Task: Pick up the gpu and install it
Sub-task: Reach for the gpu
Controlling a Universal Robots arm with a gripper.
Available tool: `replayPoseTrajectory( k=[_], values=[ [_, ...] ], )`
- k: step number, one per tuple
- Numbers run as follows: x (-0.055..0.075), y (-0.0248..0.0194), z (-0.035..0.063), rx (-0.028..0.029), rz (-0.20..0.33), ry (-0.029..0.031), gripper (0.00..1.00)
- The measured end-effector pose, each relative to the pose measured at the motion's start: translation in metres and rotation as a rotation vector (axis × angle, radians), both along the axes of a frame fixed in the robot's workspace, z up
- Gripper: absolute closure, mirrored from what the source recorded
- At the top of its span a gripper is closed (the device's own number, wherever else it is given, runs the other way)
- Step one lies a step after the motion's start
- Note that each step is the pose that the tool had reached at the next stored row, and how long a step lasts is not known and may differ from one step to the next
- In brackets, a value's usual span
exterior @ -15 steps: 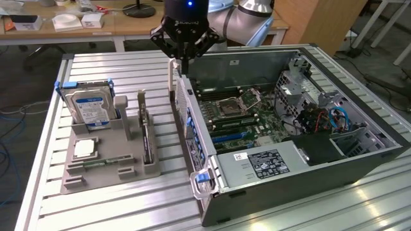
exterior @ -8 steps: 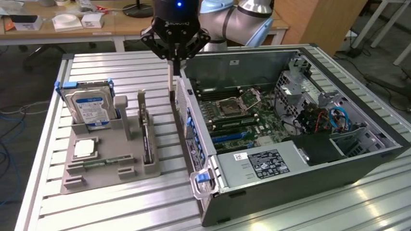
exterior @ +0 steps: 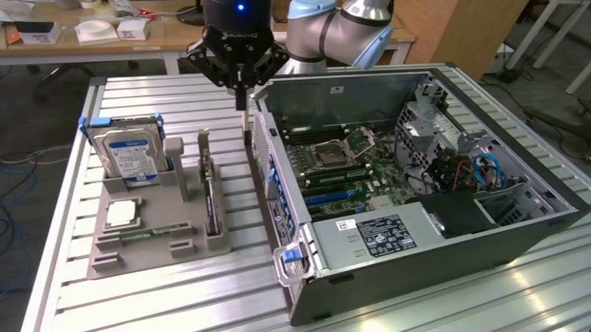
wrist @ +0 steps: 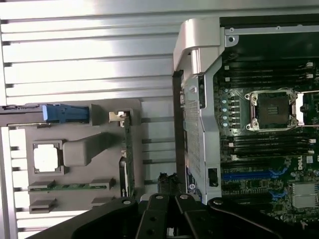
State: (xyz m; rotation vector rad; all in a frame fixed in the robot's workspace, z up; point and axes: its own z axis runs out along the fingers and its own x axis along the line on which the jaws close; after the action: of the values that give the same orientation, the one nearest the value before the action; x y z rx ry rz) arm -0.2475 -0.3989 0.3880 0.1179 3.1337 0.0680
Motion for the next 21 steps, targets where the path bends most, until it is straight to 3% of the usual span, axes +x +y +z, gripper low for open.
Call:
replayPoseTrajectory(
  k=[21],
  values=[
    [-0.045, 0.0000, -0.0032, 0.0000, 0.000, 0.0176, 0.90]
  ],
)
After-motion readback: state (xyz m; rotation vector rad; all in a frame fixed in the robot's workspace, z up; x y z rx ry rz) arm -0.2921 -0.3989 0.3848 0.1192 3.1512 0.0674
